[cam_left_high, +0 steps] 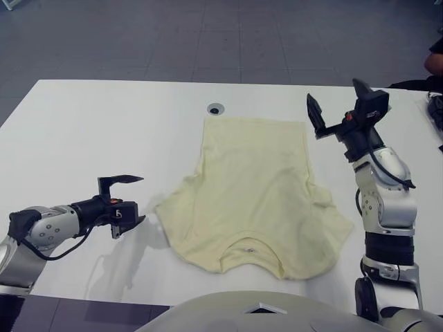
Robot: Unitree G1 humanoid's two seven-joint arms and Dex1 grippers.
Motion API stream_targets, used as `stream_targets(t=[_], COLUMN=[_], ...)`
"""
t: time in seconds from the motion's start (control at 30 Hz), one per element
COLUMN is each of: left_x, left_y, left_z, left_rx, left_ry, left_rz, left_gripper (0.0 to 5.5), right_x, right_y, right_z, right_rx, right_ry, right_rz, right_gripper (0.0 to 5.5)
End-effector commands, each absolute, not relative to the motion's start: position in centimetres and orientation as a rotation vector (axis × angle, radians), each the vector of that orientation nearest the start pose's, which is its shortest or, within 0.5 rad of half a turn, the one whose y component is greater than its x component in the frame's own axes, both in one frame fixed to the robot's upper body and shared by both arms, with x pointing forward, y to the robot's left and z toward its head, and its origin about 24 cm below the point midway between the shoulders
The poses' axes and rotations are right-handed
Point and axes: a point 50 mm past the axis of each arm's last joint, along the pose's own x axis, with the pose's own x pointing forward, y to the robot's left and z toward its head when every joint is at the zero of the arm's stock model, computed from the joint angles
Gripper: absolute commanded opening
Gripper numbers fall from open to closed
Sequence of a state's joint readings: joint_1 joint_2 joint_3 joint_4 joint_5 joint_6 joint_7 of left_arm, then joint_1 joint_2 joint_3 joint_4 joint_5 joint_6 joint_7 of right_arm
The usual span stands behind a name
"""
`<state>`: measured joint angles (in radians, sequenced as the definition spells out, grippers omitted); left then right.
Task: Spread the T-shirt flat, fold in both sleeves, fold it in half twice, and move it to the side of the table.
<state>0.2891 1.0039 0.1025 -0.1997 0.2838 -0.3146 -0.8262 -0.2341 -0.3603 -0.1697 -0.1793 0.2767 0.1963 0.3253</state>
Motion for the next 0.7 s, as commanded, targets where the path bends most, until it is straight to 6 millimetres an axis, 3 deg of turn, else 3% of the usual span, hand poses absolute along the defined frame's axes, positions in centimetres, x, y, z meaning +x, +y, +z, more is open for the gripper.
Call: stream_targets(t=[0.03, 0.7], left_x=[18.0, 17.8], left_y=[26.2, 24.5], left_z=[7.8, 5.4], left_rx=[1.316, 1.239], left_ry=[0.356, 0.342], left_rz=[-1.05, -1.124], left_gripper=[5.4, 5.4], right_x=[28.3, 27.9], right_y=[-20.7, -20.0], right_z=[15.6, 15.0], right_rx=[-0.073, -0.097], right_ry=[-0.283, -0.26], right_rz=[0.305, 0.367], right_gripper=[5.37, 5.37])
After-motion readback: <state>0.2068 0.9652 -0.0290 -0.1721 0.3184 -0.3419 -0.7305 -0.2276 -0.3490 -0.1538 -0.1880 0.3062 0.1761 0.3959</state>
